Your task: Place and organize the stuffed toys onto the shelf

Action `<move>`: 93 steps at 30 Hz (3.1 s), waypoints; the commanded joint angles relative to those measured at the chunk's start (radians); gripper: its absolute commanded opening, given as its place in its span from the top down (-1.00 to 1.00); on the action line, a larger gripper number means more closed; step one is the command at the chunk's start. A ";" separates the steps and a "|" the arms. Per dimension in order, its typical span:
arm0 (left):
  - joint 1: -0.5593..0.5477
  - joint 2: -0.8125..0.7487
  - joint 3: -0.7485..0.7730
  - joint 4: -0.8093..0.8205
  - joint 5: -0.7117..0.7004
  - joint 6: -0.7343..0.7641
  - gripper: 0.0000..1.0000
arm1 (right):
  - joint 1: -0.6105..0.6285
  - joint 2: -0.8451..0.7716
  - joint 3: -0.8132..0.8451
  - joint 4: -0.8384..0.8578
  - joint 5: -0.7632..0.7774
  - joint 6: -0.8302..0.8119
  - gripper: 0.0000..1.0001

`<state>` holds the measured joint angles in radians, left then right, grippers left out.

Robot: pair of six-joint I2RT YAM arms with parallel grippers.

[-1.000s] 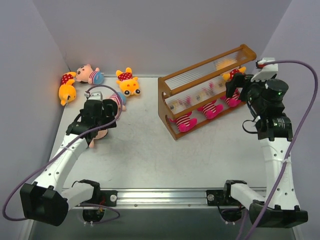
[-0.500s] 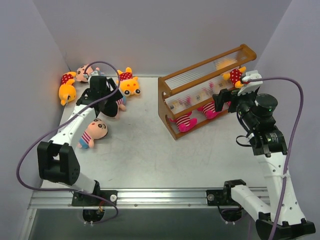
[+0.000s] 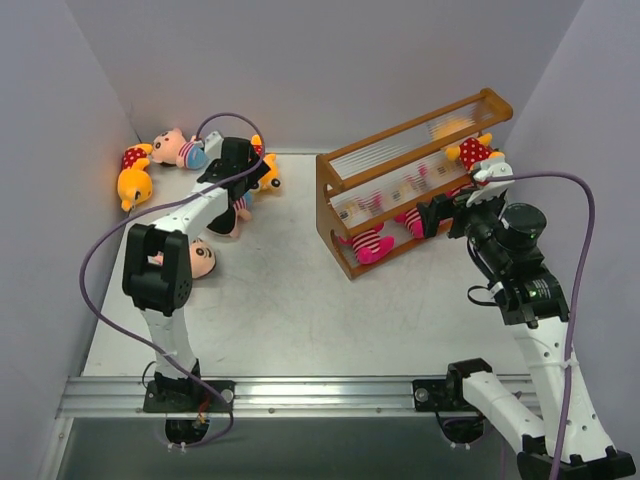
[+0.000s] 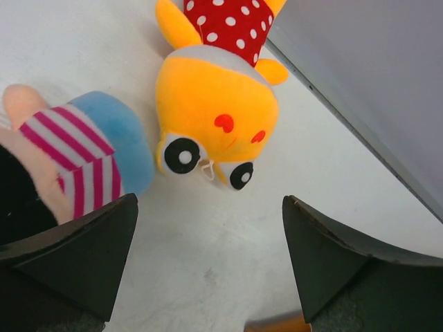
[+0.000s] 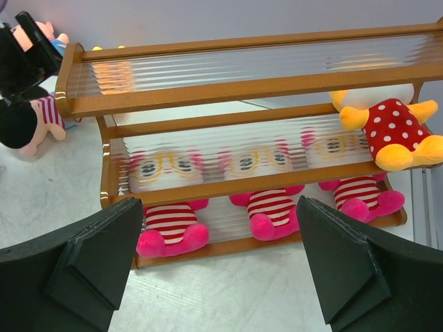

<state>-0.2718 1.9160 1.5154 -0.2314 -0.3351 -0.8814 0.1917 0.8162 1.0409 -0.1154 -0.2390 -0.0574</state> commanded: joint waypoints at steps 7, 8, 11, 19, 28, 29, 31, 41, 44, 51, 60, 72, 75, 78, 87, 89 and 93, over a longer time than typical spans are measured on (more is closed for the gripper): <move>-0.017 0.211 0.259 0.024 -0.136 -0.024 -0.79 | 0.018 -0.011 -0.024 0.066 0.018 -0.025 -0.99; -0.017 0.250 0.276 0.005 -0.139 -0.022 -0.78 | 0.018 -0.009 -0.025 0.069 0.018 -0.028 -0.99; -0.017 0.322 0.341 -0.025 -0.151 -0.013 -0.74 | 0.023 -0.002 -0.025 0.068 0.021 -0.033 -0.99; -0.004 0.465 0.471 -0.109 -0.142 0.015 -0.55 | 0.029 0.020 -0.031 0.069 0.026 -0.044 -0.99; 0.006 0.463 0.453 -0.083 -0.107 0.094 0.59 | 0.031 0.038 -0.024 0.065 0.024 -0.044 -0.99; 0.005 0.453 0.450 -0.076 -0.105 0.107 0.72 | 0.032 0.038 -0.024 0.063 0.024 -0.044 -0.99; 0.006 0.427 0.430 -0.066 -0.105 0.146 0.95 | 0.032 0.040 -0.021 0.063 0.018 -0.042 -0.99; 0.005 0.166 0.313 -0.083 -0.094 0.456 0.95 | 0.037 0.041 0.007 0.042 -0.011 -0.047 -0.99; 0.003 0.078 0.283 -0.144 -0.059 0.548 0.95 | 0.040 0.044 0.021 0.033 -0.026 -0.050 -0.99; 0.000 -0.153 0.140 -0.301 0.036 0.720 0.95 | 0.048 0.055 0.067 -0.019 -0.086 -0.073 -0.99; -0.023 -0.498 -0.049 -0.548 0.226 0.872 0.95 | 0.136 0.101 0.088 -0.082 -0.192 -0.136 -0.99; -0.078 -0.865 -0.250 -0.753 0.593 1.004 0.95 | 0.560 0.270 0.123 -0.095 -0.091 -0.208 -0.99; -0.098 -0.899 -0.265 -0.773 0.669 1.035 0.95 | 0.594 0.325 0.154 -0.098 -0.137 -0.228 -0.99; -0.118 -0.913 -0.268 -0.789 0.712 1.061 0.95 | 0.623 0.376 0.188 -0.112 -0.166 -0.257 -0.99; -0.150 -0.917 -0.258 -0.799 0.760 1.099 0.95 | 0.664 0.488 0.245 -0.174 -0.220 -0.321 -0.99; -0.152 -0.916 -0.253 -0.799 0.760 1.102 0.95 | 0.678 0.512 0.260 -0.196 -0.224 -0.332 -0.99; -0.156 -0.916 -0.239 -0.807 0.760 1.107 0.95 | 0.701 0.554 0.280 -0.234 -0.214 -0.352 -0.91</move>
<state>-0.4213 1.0138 1.2404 -1.0424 0.3824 0.1986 0.8715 1.3476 1.2755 -0.3065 -0.4332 -0.3756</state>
